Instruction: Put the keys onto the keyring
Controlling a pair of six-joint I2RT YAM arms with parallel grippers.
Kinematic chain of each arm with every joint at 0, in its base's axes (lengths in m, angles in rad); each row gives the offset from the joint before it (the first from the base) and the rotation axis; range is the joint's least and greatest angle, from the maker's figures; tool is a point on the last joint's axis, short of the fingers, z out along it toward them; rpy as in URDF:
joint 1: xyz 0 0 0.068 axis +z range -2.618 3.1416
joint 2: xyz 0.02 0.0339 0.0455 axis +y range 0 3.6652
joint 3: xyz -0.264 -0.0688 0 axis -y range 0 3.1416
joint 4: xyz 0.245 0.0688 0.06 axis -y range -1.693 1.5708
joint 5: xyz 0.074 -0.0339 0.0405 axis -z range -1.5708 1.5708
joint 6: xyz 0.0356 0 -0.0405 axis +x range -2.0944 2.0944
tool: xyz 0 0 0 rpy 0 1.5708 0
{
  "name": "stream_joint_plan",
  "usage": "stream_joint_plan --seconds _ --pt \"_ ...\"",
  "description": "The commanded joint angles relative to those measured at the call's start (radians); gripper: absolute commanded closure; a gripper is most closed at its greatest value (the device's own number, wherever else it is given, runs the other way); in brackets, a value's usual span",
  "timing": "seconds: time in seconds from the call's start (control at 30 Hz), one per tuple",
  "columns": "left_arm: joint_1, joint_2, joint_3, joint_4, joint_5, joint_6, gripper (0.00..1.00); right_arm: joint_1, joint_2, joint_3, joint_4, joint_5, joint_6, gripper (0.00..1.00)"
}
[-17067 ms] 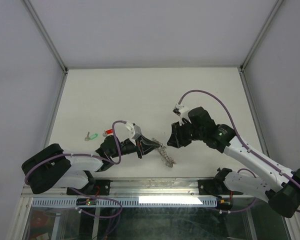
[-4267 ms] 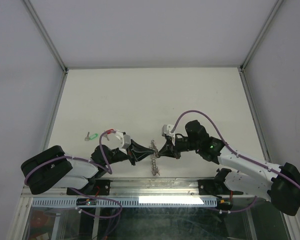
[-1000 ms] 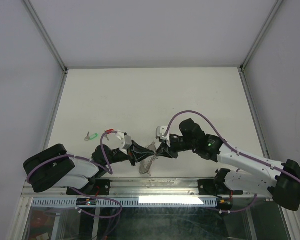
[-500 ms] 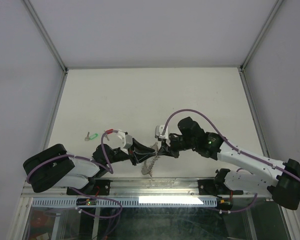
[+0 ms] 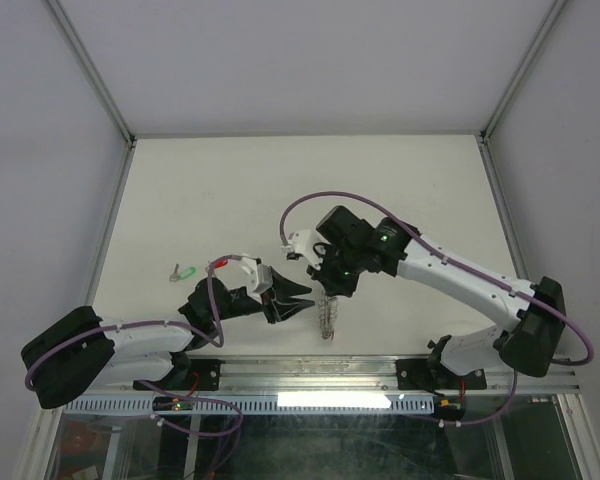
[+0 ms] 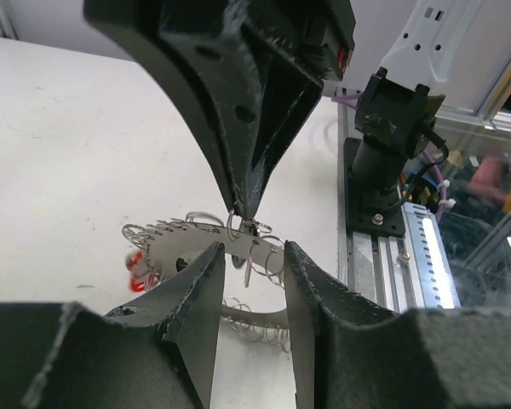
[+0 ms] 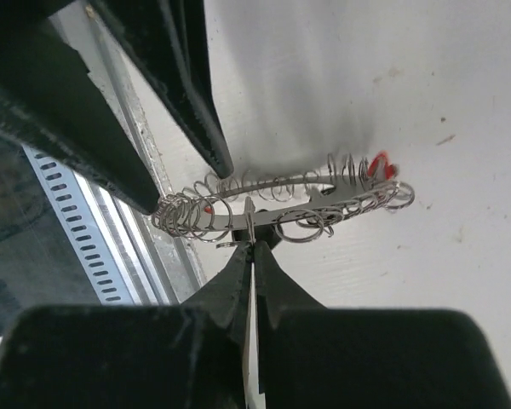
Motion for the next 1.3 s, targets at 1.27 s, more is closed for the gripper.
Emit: stream_joint_plan --seconds 1.27 --pt "0.002 0.065 0.177 -0.172 0.053 0.084 0.67 0.087 -0.028 0.080 0.020 0.098 0.001 1.00"
